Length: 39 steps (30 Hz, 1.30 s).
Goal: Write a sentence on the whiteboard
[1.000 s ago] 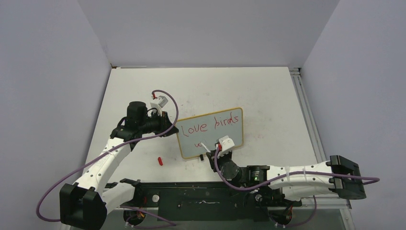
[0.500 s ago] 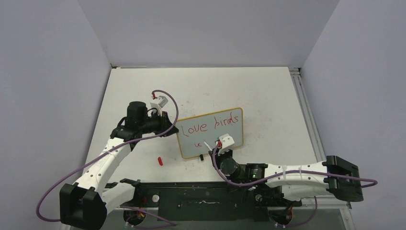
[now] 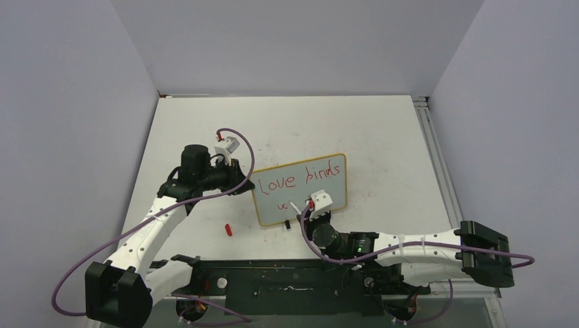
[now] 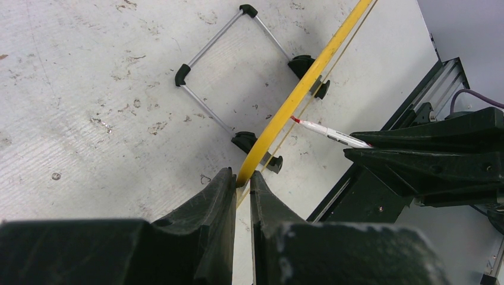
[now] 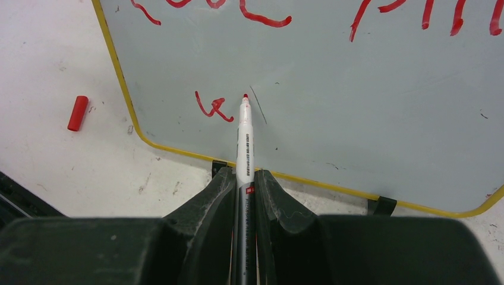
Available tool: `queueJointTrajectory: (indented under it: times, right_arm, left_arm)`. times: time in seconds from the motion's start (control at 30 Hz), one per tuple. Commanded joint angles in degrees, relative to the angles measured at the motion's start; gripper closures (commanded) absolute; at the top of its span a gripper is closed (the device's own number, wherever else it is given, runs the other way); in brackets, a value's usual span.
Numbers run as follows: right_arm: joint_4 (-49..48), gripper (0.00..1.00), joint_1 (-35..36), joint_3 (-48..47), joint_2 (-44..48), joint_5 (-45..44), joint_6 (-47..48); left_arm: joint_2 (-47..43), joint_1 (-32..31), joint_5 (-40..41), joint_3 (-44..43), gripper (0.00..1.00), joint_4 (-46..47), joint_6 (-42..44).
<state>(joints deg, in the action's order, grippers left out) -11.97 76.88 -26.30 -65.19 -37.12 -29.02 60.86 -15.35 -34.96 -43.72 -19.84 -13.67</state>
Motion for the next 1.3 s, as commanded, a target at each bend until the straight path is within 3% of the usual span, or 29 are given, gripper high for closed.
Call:
queueJointTrajectory:
  times: [0.0, 1.27]
  right_arm:
    - [-3.70, 0.95, -0.79, -0.25, -0.92, 0.40, 0.83]
    - [2.98, 0.95, -0.38, 1.19, -0.19, -1.12, -3.97]
  left_arm:
    - [-0.32, -0.17, 0.65, -1.15, 0.90, 0.85, 0.05]
    - [-0.48, -0.14, 0.67, -1.19, 0.90, 0.91, 0.14]
